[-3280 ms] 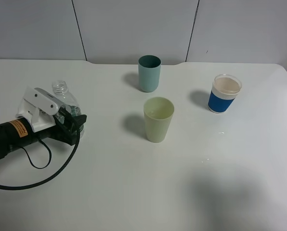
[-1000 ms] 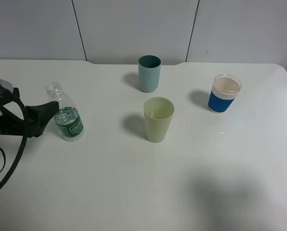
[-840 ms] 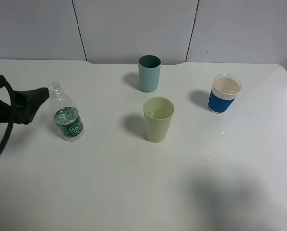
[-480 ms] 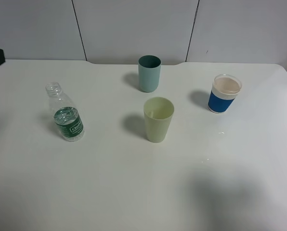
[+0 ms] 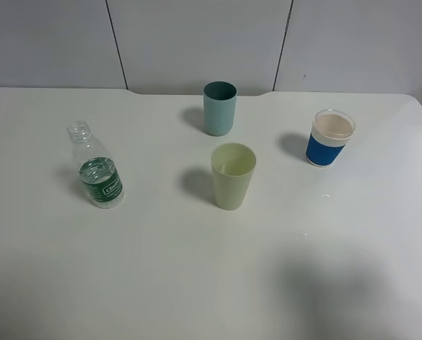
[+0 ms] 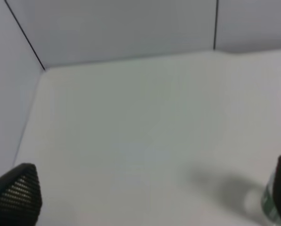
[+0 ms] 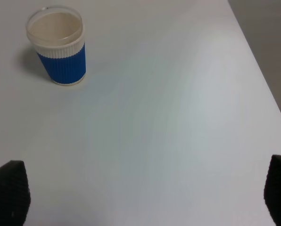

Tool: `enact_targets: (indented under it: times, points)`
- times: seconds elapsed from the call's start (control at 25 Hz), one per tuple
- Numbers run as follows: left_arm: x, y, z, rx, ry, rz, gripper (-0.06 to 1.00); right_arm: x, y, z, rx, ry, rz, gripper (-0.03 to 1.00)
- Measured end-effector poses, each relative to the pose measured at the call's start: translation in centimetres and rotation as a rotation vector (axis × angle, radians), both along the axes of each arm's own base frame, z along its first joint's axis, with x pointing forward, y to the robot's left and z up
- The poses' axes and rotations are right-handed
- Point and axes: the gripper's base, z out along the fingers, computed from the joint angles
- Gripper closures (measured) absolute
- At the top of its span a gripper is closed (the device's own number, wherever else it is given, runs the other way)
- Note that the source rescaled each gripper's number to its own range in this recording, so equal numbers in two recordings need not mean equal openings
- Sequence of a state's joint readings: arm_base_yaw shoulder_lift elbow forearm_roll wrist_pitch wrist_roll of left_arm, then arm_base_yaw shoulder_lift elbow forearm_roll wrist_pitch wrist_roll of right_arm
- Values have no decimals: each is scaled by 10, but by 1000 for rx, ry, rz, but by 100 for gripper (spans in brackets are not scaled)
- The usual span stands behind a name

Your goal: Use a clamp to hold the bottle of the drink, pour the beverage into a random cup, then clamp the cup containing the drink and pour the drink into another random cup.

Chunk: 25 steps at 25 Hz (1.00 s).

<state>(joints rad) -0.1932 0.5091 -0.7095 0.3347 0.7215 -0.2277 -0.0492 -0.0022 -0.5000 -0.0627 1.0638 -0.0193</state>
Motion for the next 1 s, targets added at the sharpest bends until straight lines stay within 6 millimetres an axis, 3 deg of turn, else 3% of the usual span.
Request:
enact_targets:
  times: [0.16,0.32,0.4,0.76,1.0]
  points:
    - [-30,7,7,-22,-90,12,-5,0,0,0,0,0,0,-3]
    - [-46,11,7,-25,-110,30,-5,0,0,0,0,0,0,-3]
    - [-67,17,3,-35,-124,55,-5,0,0,0,0,0,0,-3]
    - [-85,23,-3,-85,-118,108,-5,0,0,0,0,0,0,-3]
    - [-90,18,-4,-87,-100,241,-5,0,0,0,0,0,0,-3]
